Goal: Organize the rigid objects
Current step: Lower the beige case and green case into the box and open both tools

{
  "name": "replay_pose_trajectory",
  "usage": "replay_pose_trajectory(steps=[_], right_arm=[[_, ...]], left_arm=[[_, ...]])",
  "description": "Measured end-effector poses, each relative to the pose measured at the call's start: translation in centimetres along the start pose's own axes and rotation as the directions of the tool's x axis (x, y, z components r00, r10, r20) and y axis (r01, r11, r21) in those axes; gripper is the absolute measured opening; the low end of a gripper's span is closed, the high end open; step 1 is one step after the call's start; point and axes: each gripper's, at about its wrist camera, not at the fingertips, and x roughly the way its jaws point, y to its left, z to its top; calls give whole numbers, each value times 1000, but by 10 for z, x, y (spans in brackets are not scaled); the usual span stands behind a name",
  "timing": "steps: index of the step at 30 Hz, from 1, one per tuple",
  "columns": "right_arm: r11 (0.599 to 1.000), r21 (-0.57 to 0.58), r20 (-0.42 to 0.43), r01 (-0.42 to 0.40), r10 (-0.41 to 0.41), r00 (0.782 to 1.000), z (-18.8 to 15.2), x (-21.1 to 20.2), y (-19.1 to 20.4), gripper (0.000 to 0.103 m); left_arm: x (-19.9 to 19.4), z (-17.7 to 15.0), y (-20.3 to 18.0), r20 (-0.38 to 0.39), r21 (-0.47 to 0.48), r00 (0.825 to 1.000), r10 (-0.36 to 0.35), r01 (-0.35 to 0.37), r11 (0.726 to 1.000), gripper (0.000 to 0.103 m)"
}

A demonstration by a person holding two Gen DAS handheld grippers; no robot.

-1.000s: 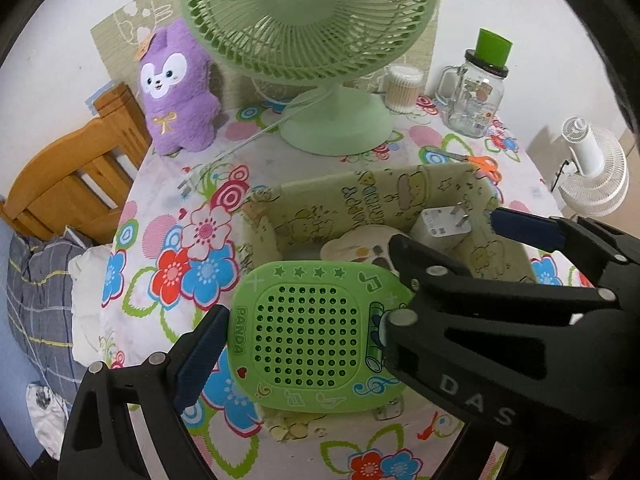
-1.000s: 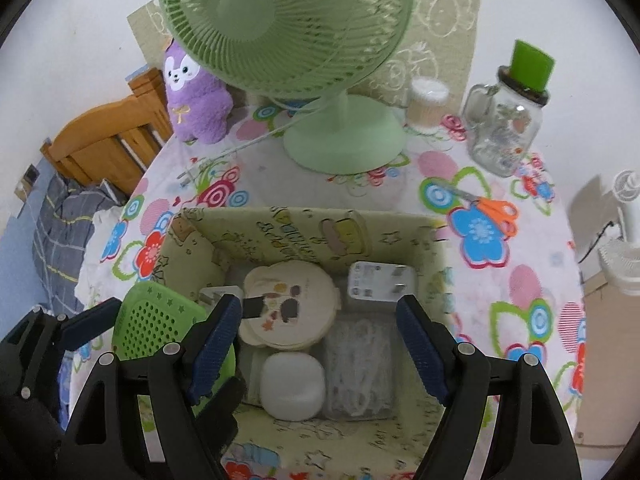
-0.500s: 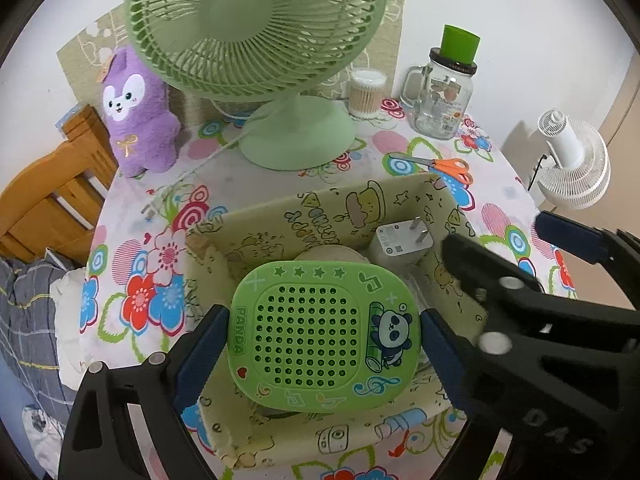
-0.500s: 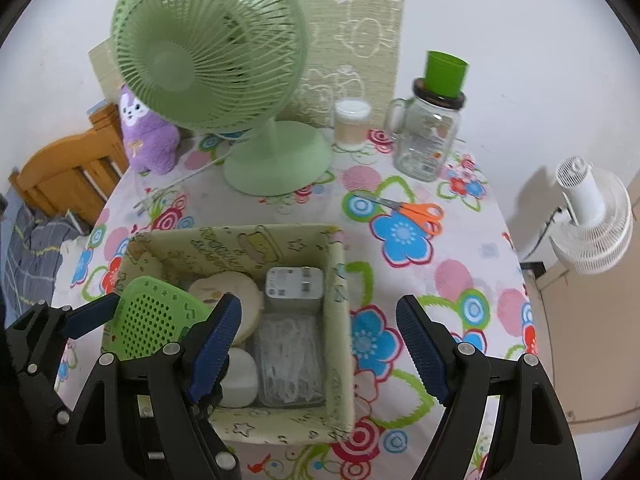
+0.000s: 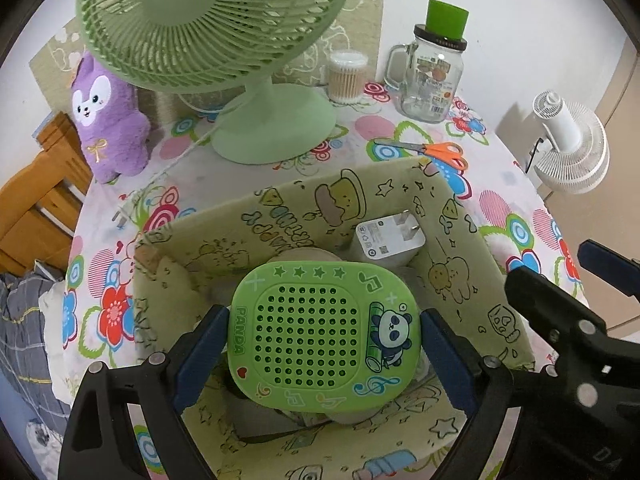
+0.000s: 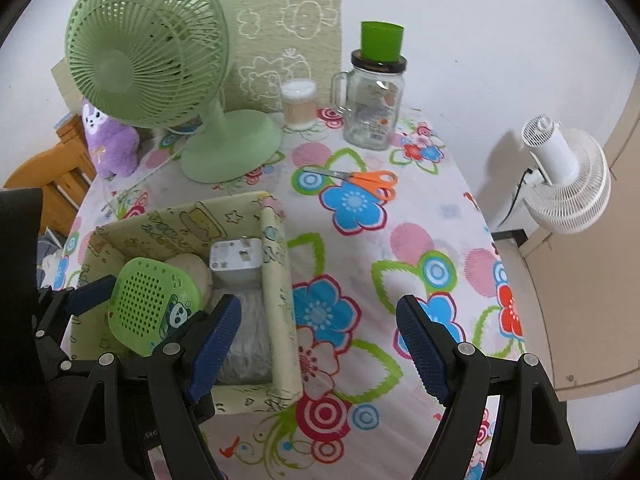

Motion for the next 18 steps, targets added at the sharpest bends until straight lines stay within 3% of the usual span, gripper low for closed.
replay_pose_trajectory(steps=[13,18], right_arm=[[1000,5,-25,0,0,1000,-1,8,2,82],[1000,8,-22,-10,10,1000,-3,6,4,82]], left_arm=[[21,-1,2,-74,-2,997,-20,20,1000,96],[21,-3,-2,-84,21,996,-24,25,999,101]])
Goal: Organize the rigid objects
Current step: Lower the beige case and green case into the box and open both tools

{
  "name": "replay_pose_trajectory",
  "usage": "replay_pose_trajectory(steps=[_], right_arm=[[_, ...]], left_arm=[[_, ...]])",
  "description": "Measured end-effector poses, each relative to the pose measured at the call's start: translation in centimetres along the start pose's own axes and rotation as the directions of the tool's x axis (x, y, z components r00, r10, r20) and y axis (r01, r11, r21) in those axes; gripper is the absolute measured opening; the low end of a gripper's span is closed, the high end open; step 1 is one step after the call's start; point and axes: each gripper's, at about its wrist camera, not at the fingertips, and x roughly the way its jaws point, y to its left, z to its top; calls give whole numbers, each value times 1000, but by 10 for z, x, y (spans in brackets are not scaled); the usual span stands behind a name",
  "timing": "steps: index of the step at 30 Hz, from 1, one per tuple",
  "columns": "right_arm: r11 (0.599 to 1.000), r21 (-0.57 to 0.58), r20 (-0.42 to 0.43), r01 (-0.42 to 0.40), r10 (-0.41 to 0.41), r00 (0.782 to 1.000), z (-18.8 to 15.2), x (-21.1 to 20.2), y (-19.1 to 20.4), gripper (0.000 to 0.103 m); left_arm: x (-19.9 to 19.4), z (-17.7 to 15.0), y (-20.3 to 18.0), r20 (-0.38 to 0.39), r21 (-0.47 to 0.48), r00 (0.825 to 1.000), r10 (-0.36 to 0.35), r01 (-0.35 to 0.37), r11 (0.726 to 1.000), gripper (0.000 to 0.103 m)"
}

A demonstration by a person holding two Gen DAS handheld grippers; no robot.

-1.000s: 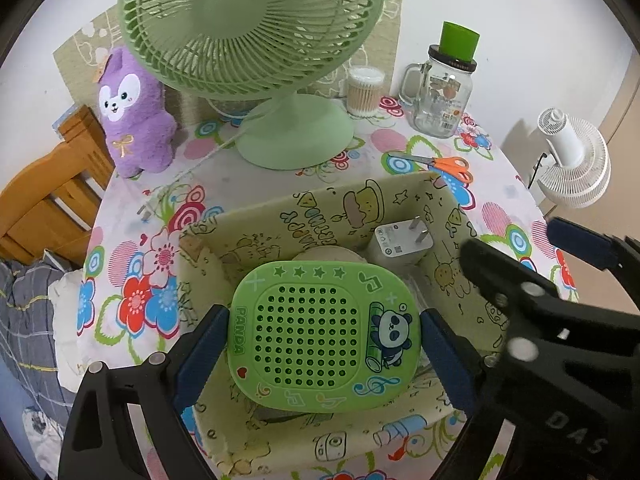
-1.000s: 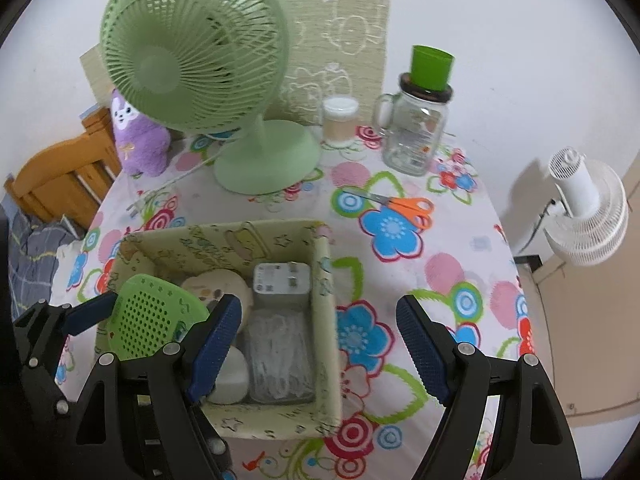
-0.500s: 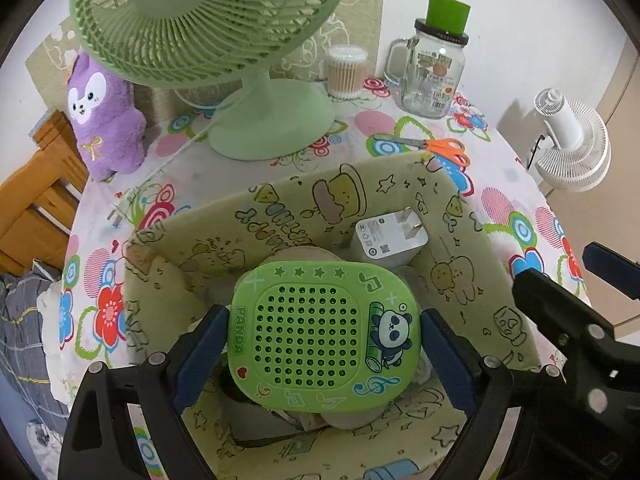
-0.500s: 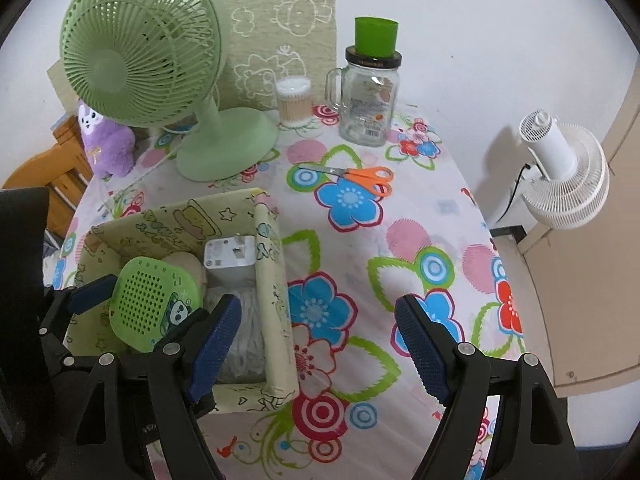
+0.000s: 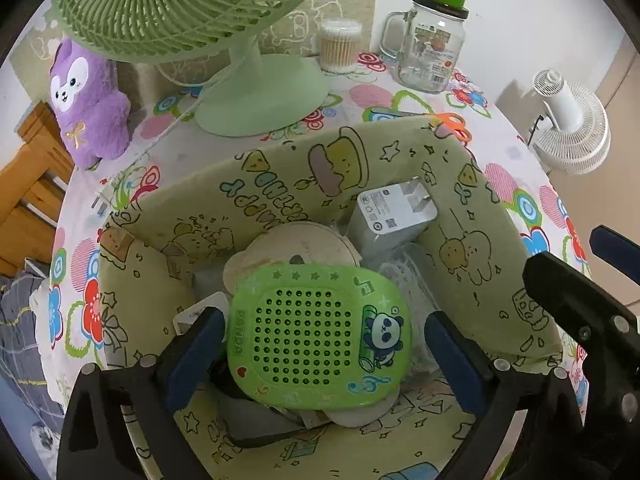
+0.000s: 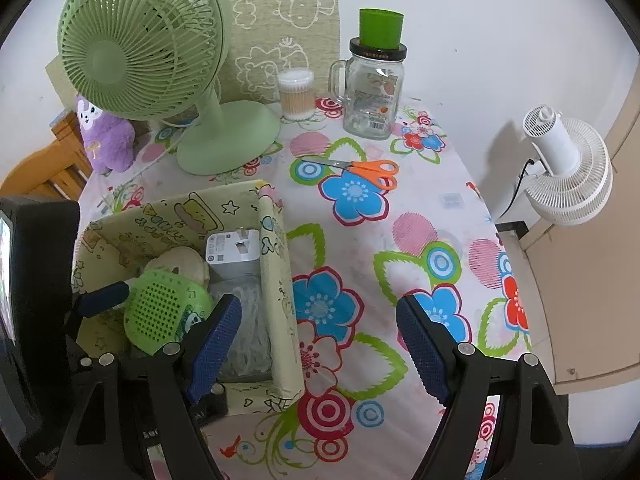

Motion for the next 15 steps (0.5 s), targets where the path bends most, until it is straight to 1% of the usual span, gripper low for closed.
replay_pose_trajectory(steps=[2,5,10,15], right_arm=[[1000,2,-2,-1,1,1000,-1,-1,0,82],[1000,-3,7,-1,1,1000,-5,-7,1,82],[1000,-7,18,-7,7,1000,-9,-17,1,82],[999,-26,51,-22,23,998,-13,-32,1,82]], left_arm=[[-2,-1,0,-7,-7,1000,-1,1,1000,101],[-11,-3,1,3,-12,1000,-13,13,1000,101],[-28,-10,2,29,-7,1000,2,-2,1000,102],[-45,-20,2,51,-11,999,9,-8,1000,102]])
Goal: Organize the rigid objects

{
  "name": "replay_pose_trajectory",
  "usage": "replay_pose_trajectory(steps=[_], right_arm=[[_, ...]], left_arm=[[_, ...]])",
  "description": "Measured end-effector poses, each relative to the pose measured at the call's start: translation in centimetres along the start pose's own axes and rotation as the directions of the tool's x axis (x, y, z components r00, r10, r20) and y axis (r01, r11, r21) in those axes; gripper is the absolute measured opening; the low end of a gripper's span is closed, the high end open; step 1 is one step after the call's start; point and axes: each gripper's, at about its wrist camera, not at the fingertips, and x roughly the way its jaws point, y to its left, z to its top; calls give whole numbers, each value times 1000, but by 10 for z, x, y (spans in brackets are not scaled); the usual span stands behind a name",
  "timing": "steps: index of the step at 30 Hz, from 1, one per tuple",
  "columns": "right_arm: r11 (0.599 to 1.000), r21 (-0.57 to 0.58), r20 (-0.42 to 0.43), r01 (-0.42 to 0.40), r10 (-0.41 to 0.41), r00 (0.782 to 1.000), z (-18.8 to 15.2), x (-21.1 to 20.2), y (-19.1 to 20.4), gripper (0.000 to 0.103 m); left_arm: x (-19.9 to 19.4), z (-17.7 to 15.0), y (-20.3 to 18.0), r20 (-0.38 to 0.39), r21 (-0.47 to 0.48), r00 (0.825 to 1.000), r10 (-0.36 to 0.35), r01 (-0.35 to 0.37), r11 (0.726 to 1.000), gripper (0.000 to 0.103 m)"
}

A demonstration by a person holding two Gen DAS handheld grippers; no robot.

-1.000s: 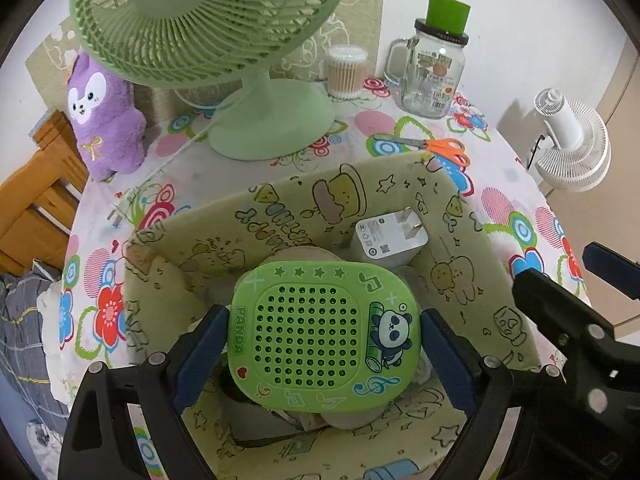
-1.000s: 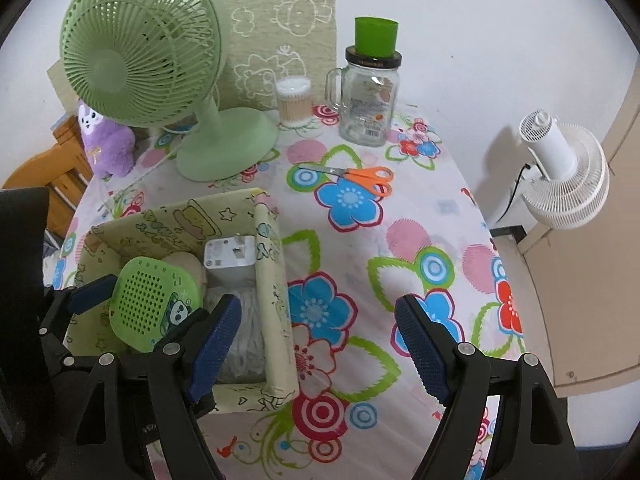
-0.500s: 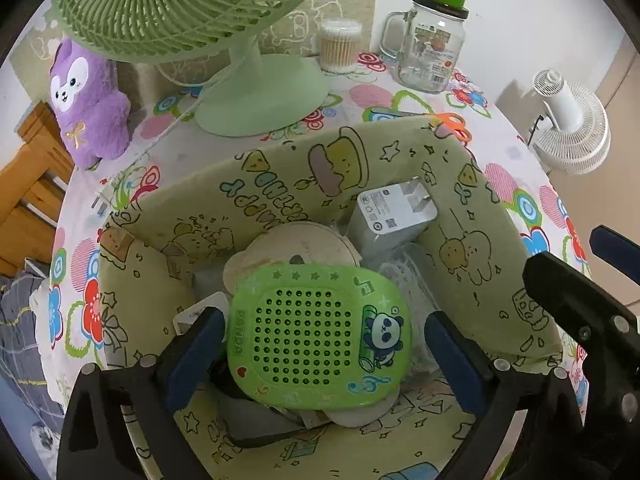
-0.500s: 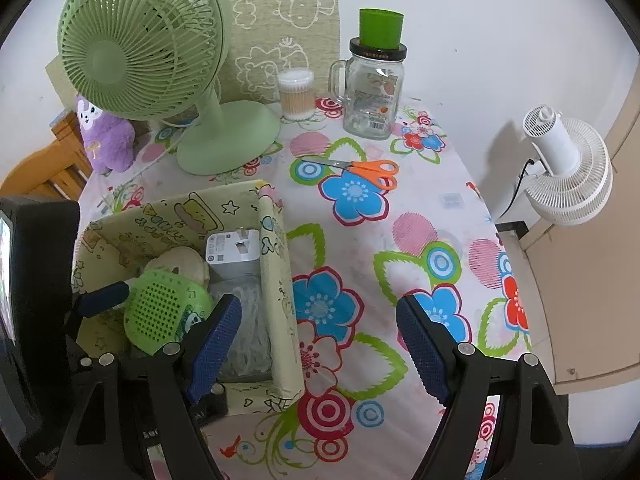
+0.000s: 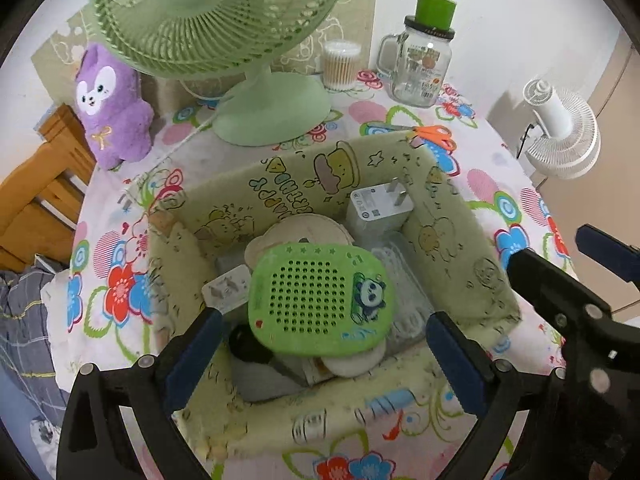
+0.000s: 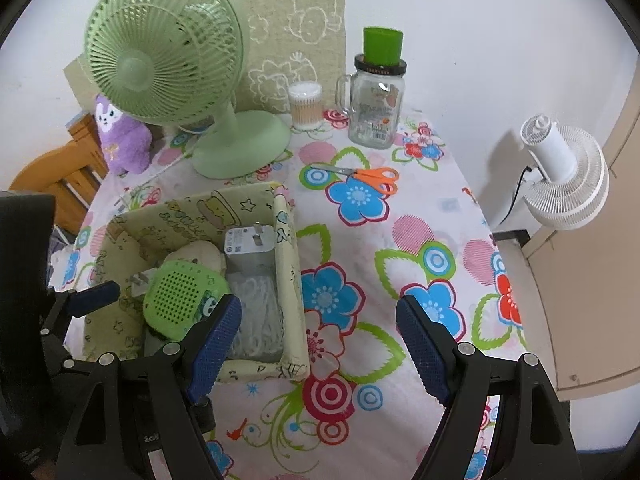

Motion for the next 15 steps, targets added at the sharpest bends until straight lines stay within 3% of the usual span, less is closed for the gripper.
replay_pose_trajectory(steps=[6,9,15], right_arm=[[1000,-4,25,-25,25,999,-7,-17,-2,82],[999,-23,24,-26,27,999,-10,-26,-4,82],[998,-36,47,-57,58,997,-16,-46,-11,82]], left_arm=[[-27,-9,-4,32,-20,999,24,-23,1000,102],[-40,-15,-7,46,-29,996,79,-78,997,102],[-69,-28,-13,76,-72,992,99,-93,993,102]])
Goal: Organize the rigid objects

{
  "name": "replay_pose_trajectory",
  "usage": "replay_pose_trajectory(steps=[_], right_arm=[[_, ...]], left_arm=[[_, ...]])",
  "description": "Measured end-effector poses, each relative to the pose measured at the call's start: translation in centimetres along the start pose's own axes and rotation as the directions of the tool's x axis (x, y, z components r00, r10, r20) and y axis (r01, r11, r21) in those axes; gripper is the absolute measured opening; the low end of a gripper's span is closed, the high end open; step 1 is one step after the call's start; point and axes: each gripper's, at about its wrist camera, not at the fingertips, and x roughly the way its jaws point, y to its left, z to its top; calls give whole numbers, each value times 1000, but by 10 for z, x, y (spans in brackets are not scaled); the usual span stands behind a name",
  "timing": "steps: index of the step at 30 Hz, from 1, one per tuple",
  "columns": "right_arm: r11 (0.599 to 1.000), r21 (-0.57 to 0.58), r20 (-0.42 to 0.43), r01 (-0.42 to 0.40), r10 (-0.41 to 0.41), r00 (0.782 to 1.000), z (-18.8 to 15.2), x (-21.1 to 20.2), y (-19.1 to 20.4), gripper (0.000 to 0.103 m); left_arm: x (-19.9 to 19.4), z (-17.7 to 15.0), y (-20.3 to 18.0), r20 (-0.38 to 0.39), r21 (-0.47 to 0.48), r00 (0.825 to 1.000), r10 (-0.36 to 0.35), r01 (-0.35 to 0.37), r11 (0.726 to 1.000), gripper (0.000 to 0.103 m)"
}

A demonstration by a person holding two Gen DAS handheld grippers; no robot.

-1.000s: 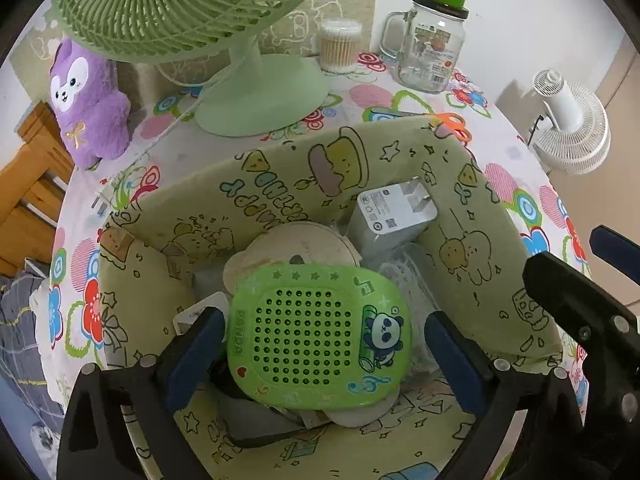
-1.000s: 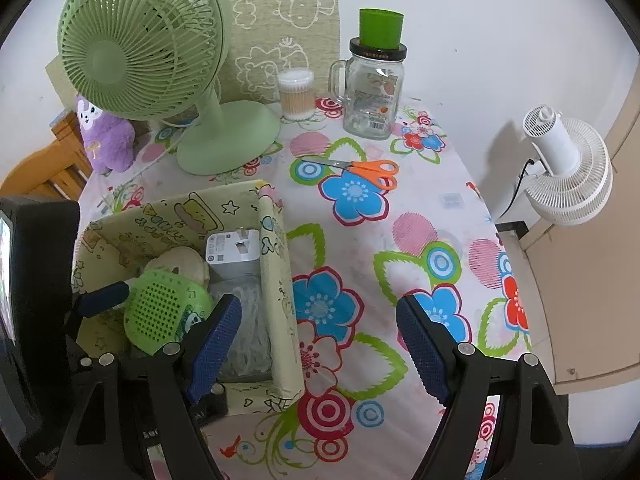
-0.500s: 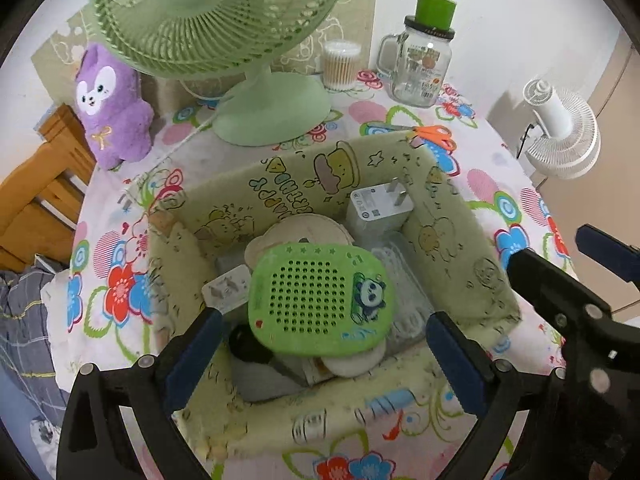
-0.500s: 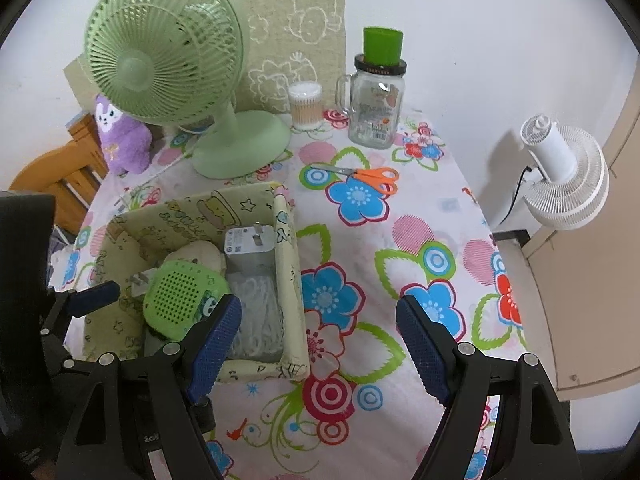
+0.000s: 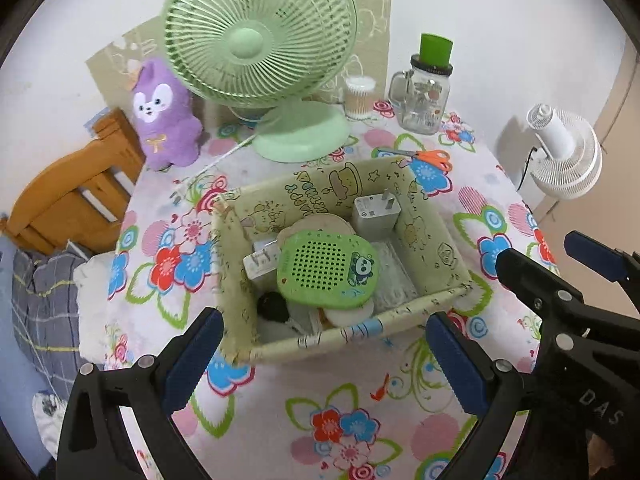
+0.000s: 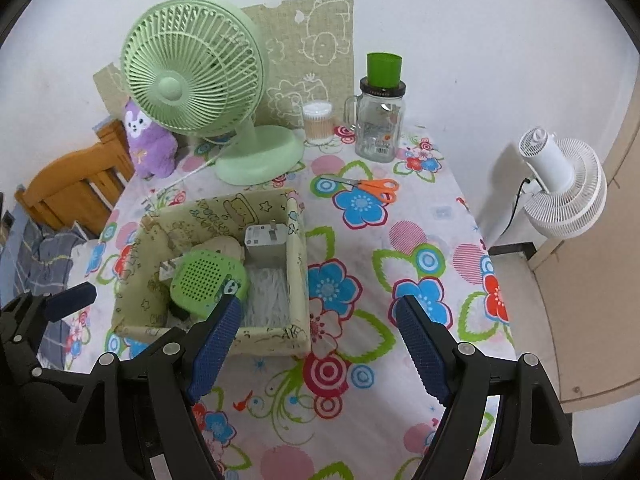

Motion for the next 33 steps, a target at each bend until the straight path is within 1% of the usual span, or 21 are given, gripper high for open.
replay_pose_trajectory(steps=[3,6,13,15,19,24,27,30,33], right_arm=[[1000,-15,0,1,-1,1000,-2,-11,-1,82],[999,-26,10,-20,20,1000,-3,-24,-2,82],[999,5,62,-34,33,998,-8,-53,-2,82],[1000,16,68,-26,25,997,-10,-59,-3,82],[999,39,86,-4,1,996,-15,-76,-3,82],[997,68,129,38,-47,991,-21,-104,-4,82],[996,78,136,47,-57,989,-22,-117,-6,82],[996,70,146,62,-71,987,-24,-128,-4,82],[996,64,165,60,-69,984,-27,-139,-3,82]], left_arm=[[-13,-8,1,6,-29,1000,10,-10,1000,102],[-26,-15,4,6,-66,1000,-5,6,998,102],[-66,-24,11,61,-69,998,-1,6,998,102],[-74,-25,13,65,-64,998,-1,5,998,102],[-85,-28,16,65,-63,997,-31,35,997,102],[-105,-36,17,103,-50,995,-11,17,999,102],[-124,-41,23,159,-73,987,-6,18,997,102],[-137,-44,26,188,-77,982,4,10,997,102],[-147,-47,28,211,-75,978,8,8,997,102]])
